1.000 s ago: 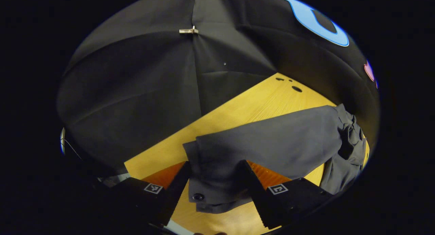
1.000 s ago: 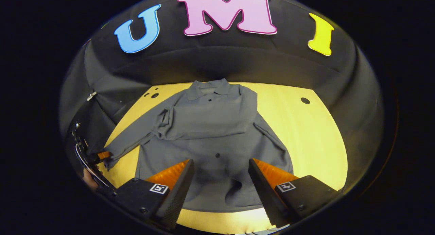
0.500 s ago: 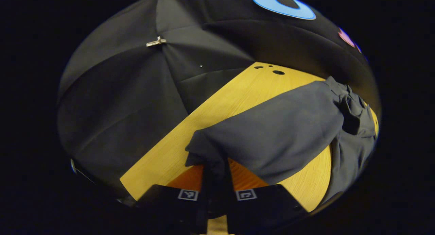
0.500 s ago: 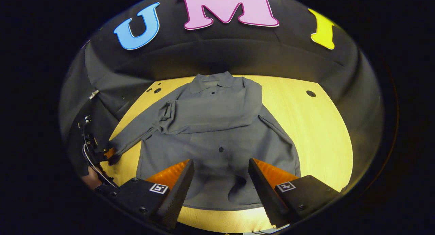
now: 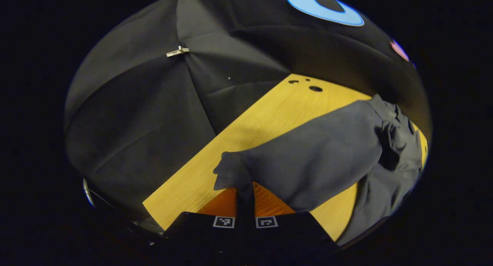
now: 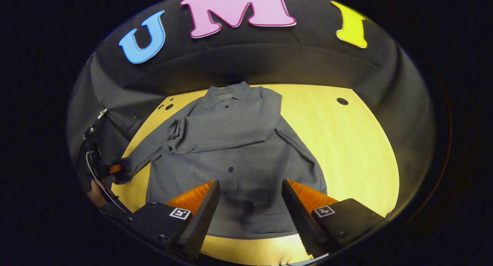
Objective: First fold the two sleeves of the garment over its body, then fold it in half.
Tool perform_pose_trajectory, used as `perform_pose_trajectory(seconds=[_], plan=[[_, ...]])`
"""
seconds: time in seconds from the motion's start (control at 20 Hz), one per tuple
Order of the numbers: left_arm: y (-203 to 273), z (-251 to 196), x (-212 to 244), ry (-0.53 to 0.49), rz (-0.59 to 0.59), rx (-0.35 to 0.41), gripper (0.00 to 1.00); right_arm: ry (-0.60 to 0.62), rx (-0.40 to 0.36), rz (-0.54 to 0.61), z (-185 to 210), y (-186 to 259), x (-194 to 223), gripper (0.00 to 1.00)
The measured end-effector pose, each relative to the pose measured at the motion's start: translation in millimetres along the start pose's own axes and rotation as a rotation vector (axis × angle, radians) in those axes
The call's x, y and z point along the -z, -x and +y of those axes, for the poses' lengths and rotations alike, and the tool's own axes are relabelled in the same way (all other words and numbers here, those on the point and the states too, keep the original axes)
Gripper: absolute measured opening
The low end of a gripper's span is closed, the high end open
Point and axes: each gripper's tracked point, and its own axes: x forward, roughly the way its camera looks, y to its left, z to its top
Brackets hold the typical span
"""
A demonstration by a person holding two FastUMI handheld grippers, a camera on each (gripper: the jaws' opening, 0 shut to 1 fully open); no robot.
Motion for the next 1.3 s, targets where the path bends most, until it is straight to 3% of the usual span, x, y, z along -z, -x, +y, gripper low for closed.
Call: perform_pose_trajectory(seconds=[0.15,0.3,0.6,1.05,1.3], plan=[[16,-28,-34,0.057,-0.050,0.032,0.05,-0.047,0.009,0.017,-21,-3,7,0.99],[39,-69,-74,0.011,-0.152,0.068,0.05,-0.069,0.038,0.038,-45,-8,16,0.99],[86,-201,-126,-0.097,-0.281,0.231,0.05,-0.116,0.049,0.050,-78,-11,23,0.99],[121,-397,-78,-0.210,-0.226,0.491,0.05,-0.172,0.060,0.113,-118,-14,50,0.99],[133,-473,-42,-0.256,-0.164,0.595,0.05,-0.171,0.039,0.132,-120,-15,56,0.99]])
